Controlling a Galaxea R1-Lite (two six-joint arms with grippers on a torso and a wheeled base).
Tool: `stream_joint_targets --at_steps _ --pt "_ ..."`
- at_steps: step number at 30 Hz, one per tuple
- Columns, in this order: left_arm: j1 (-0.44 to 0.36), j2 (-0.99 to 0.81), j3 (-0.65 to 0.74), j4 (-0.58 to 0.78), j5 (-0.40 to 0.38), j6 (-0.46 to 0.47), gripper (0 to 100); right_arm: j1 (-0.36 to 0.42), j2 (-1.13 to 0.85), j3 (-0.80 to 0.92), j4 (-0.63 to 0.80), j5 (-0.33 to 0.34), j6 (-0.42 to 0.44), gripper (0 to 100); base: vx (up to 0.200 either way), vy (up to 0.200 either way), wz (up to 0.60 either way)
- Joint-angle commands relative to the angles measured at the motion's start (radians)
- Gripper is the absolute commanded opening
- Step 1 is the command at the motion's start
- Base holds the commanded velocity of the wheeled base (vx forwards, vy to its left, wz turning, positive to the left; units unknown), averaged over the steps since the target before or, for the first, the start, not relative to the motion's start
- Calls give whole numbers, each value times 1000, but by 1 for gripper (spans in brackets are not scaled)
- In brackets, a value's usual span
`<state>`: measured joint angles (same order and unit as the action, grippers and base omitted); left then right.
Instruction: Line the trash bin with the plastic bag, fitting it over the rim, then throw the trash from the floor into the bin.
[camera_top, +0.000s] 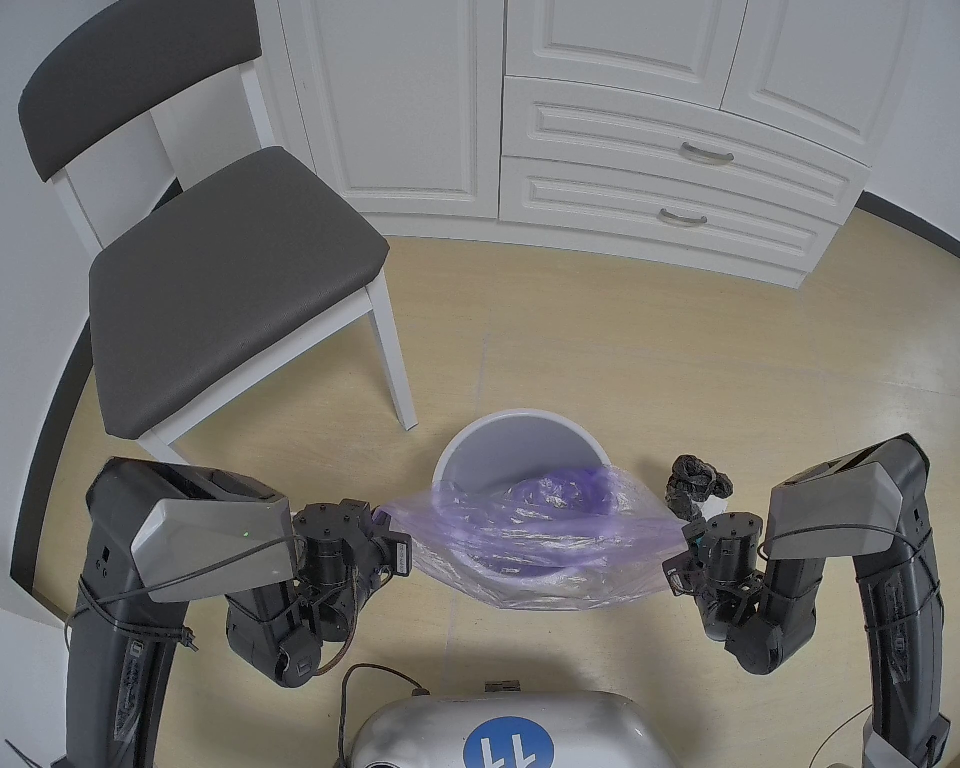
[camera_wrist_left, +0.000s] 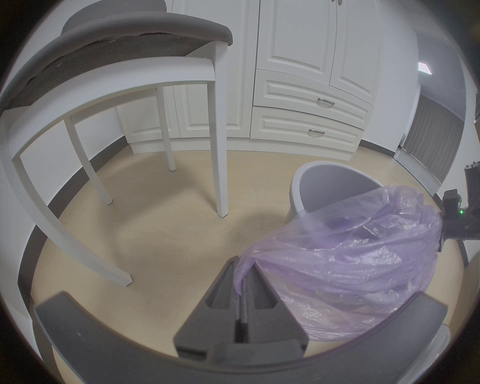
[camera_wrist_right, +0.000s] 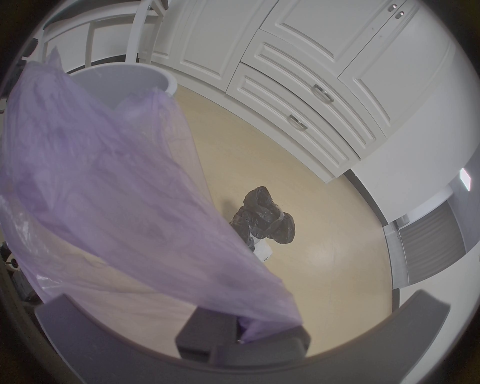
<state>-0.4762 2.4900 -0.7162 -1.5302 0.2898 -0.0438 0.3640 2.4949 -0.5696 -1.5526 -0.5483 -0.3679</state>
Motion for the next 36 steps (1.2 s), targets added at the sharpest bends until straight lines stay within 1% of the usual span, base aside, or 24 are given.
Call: stream_joint_targets --at_steps 1,10,15,19,23,32,36 --pt "7 24 -20 -1 2 -5 0 -4 39 -26 -18 -1 0 0 0 0 0" --pt "16 7 -35 -1 5 -25 0 -20 94 -99 -18 -1 14 0 0 0 0" --pt "18 -59 1 -1 3 -25 0 -17 22 -47 -18 1 20 0 0 0 0" --pt "8 -123 49 -1 3 -22 0 10 -60 27 -18 2 23 0 0 0 0" --pt "-1 -151 73 -1 2 -22 0 35 -116 74 -18 2 23 0 0 0 0" --pt "-2 -138 67 -1 2 -22 0 21 -113 66 -18 4 21 0 0 0 0" --pt "-2 -141 66 -1 2 -25 0 7 -106 57 -18 16 21 0 0 0 0"
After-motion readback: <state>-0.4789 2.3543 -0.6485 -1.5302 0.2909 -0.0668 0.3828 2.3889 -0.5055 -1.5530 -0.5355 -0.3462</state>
